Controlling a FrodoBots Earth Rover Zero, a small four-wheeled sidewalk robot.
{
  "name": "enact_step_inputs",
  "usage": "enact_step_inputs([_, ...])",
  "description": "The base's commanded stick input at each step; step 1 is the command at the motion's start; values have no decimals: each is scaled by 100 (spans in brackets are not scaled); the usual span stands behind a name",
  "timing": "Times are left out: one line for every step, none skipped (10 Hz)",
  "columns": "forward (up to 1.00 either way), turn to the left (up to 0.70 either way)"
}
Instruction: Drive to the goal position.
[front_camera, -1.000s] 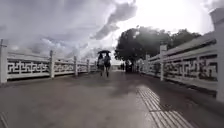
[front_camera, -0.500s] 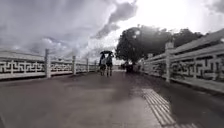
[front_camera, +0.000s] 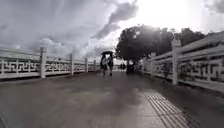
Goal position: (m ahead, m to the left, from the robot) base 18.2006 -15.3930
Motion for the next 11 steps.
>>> enact_step_inputs([70,0])
enact_step_inputs([70,0])
enact_step_inputs([70,0])
enact_step_inputs([70,0])
enact_step_inputs([70,0])
enact_step_inputs([70,0])
enact_step_inputs([70,0])
enact_step_inputs([70,0])
enact_step_inputs([70,0])
enact_step_inputs([70,0])
enact_step_inputs([70,0])
